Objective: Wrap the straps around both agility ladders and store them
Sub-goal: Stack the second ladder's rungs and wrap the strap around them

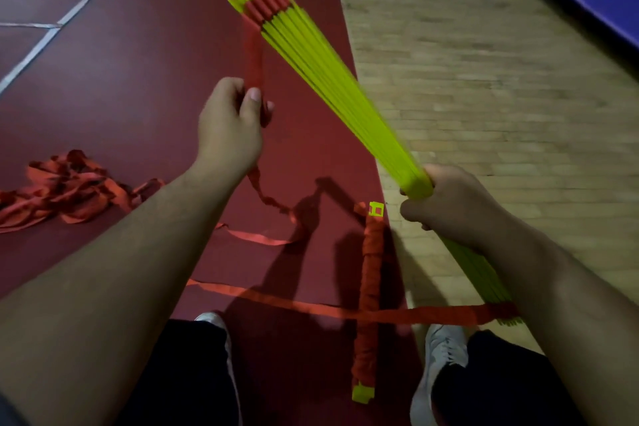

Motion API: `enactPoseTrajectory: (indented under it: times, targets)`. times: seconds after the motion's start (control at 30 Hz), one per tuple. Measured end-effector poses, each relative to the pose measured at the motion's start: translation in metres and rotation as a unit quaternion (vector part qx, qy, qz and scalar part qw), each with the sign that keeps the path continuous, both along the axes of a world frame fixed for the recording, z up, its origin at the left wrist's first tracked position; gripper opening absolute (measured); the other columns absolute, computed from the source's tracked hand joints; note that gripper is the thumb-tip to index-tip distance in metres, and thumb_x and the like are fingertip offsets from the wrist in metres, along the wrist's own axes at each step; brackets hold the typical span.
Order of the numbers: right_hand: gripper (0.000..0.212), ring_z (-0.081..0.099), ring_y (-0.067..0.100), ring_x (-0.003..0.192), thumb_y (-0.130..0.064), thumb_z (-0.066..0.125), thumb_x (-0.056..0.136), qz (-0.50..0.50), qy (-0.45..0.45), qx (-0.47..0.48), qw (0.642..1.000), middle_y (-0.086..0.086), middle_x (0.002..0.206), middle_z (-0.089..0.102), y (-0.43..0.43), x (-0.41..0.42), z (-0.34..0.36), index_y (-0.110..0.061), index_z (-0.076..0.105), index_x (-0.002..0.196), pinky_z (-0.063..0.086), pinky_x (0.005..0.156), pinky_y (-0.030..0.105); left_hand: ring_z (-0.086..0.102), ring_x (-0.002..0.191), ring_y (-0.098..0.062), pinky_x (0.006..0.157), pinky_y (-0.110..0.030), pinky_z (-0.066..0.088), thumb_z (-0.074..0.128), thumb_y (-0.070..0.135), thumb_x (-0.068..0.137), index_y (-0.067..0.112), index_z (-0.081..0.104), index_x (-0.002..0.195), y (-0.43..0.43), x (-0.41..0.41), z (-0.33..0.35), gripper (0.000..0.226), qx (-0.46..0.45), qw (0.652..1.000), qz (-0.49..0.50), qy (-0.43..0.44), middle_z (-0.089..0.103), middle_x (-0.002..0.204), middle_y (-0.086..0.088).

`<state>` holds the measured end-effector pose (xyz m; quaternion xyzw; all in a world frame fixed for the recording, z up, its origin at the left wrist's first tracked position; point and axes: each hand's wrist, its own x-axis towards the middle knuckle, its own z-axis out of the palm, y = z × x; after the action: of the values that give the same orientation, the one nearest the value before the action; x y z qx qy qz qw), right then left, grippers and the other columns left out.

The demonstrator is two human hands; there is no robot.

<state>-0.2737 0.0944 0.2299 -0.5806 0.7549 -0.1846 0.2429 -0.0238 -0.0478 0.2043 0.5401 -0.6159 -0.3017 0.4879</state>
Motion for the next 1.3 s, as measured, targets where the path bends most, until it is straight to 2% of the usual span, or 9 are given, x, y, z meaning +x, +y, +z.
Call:
enactPoseTrajectory:
  times: [0.13, 0.27, 0.43, 0.67, 0.9, 1.03, 1.13, 1.2, 1.3]
  targets:
    - [0.018, 0.058, 0.020, 0.058, -0.021, 0.076, 0.071, 0.030, 0.030, 0.005, 0.999, 0.000, 0.062, 0.060, -0.008, 0.009, 0.037, -0.016, 0.060, 0.077, 0.045, 0.054, 0.030, 0.051, 0.050, -0.010, 0.064, -0.035, 0.052, 0.038, 0.016, 0.107, 0.015, 0.044, 0.095, 0.019, -0.010, 0.017, 0.013, 0.041, 0.975, -0.049, 0.214, 0.054, 0.067, 0.001]
    - [0.017, 0.058, 0.019, 0.050, -0.017, 0.074, 0.075, 0.090, 0.037, -0.009, 0.995, 0.001, 0.059, 0.059, -0.029, 0.017, 0.108, -0.013, 0.063, 0.087, 0.049, 0.052, 0.032, 0.049, 0.054, -0.009, 0.073, -0.037, 0.049, 0.037, 0.020, 0.108, 0.016, 0.054, 0.096, 0.035, -0.002, 0.025, 0.021, 0.074, 0.949, -0.068, 0.299, 0.053, 0.063, 0.006]
    - [0.025, 0.054, 0.016, 0.050, -0.007, 0.071, 0.084, 0.160, 0.053, -0.022, 0.986, 0.005, 0.061, 0.056, -0.041, 0.039, 0.220, 0.003, 0.063, 0.104, 0.052, 0.053, 0.033, 0.041, 0.049, -0.006, 0.059, -0.024, 0.050, 0.036, 0.026, 0.109, 0.017, 0.055, 0.094, 0.065, -0.012, 0.066, 0.026, 0.110, 0.897, -0.074, 0.422, 0.044, 0.060, 0.006]
    - [0.027, 0.062, 0.020, 0.063, -0.011, 0.077, 0.082, 0.186, 0.110, -0.045, 0.975, 0.012, 0.080, 0.064, -0.023, 0.064, 0.307, -0.002, 0.068, 0.105, 0.060, 0.064, 0.038, 0.032, 0.043, -0.008, 0.043, -0.022, 0.027, 0.027, 0.043, 0.108, 0.023, 0.056, 0.089, 0.113, -0.038, 0.117, 0.040, 0.083, 0.925, -0.096, 0.359, 0.043, 0.062, 0.005]
    - [0.027, 0.064, 0.016, 0.059, -0.009, 0.077, 0.080, 0.237, 0.220, 0.016, 0.946, 0.009, 0.077, 0.067, 0.006, 0.099, 0.340, -0.002, 0.070, 0.105, 0.059, 0.058, 0.030, 0.023, 0.040, -0.007, 0.037, -0.017, 0.018, 0.017, 0.057, 0.102, 0.012, 0.062, 0.103, 0.158, -0.069, 0.152, 0.064, 0.214, 0.834, -0.250, 0.443, 0.068, 0.077, -0.002]
    - [0.026, 0.064, 0.014, 0.052, -0.014, 0.079, 0.073, 0.237, 0.321, 0.056, 0.915, 0.007, 0.076, 0.071, 0.016, 0.114, 0.323, -0.008, 0.073, 0.098, 0.056, 0.052, 0.027, 0.021, 0.038, -0.008, 0.039, -0.020, 0.013, 0.009, 0.060, 0.100, 0.008, 0.065, 0.102, 0.176, -0.084, 0.142, 0.076, 0.219, 0.834, -0.304, 0.404, 0.076, 0.101, -0.009]
    - [0.033, 0.068, 0.010, 0.051, -0.022, 0.084, 0.070, 0.206, 0.335, 0.052, 0.918, 0.005, 0.084, 0.077, 0.017, 0.119, 0.312, -0.015, 0.076, 0.102, 0.059, 0.052, 0.028, 0.020, 0.036, -0.014, 0.050, -0.034, 0.009, -0.003, 0.071, 0.092, 0.012, 0.076, 0.081, 0.190, -0.092, 0.129, 0.099, 0.217, 0.857, -0.347, 0.312, 0.071, 0.067, -0.009]
    - [0.030, 0.062, 0.004, 0.043, -0.020, 0.081, 0.076, 0.203, 0.326, 0.040, 0.922, 0.003, 0.079, 0.074, 0.024, 0.121, 0.314, -0.012, 0.075, 0.104, 0.054, 0.046, 0.023, 0.024, 0.033, -0.014, 0.046, -0.030, 0.017, -0.004, 0.076, 0.083, 0.017, 0.075, 0.064, 0.198, -0.093, 0.121, 0.100, 0.206, 0.877, -0.361, 0.241, 0.053, 0.044, -0.006]
    - [0.007, 0.050, 0.000, 0.031, -0.012, 0.073, 0.086, 0.212, 0.310, 0.020, 0.927, -0.001, 0.067, 0.060, 0.043, 0.121, 0.323, -0.011, 0.067, 0.088, 0.043, 0.035, 0.014, 0.031, 0.038, -0.016, 0.052, -0.029, 0.032, -0.005, 0.080, 0.082, 0.023, 0.074, 0.064, 0.200, -0.089, 0.119, 0.099, 0.175, 0.902, -0.364, 0.157, 0.035, 0.037, -0.002]
